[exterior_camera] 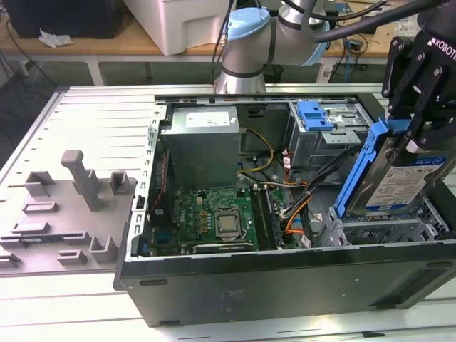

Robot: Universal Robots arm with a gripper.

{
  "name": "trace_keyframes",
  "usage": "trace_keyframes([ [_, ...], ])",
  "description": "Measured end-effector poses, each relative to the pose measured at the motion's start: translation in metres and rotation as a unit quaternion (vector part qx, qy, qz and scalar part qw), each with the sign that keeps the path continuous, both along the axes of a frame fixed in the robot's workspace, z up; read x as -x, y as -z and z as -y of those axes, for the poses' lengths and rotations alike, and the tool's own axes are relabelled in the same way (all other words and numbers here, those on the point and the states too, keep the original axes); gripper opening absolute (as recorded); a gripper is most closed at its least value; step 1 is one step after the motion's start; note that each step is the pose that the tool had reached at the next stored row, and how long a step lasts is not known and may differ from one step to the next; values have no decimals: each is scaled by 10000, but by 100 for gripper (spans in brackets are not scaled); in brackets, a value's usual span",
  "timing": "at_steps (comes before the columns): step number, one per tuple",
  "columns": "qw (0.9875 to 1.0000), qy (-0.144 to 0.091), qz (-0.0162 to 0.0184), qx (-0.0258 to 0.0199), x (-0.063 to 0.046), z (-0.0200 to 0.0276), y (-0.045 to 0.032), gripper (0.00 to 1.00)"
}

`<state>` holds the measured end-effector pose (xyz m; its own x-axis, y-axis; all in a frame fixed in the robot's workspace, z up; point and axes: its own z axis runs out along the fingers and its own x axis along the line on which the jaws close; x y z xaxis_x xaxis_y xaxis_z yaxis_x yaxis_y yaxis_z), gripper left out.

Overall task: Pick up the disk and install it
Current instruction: 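Insert the disk into the insertion slot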

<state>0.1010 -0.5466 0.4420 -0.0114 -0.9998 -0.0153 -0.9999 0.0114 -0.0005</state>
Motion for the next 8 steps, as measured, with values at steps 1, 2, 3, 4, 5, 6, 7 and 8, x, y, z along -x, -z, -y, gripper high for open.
trace_keyframes([
  [1,10000,0,-1,2,0,0,0,36],
  [2,10000,0,-1,5,0,0,-2,36],
  [3,10000,-1,-1,5,1,0,-2,36],
  [4,10000,0,-1,4,1,0,-4,36],
  [5,10000,0,-1,4,3,0,-10,36],
  [6,10000,3,0,4,6,0,-18,36],
  [7,10000,6,-1,6,12,0,-30,36],
  [8,10000,8,-1,7,15,0,-38,36],
])
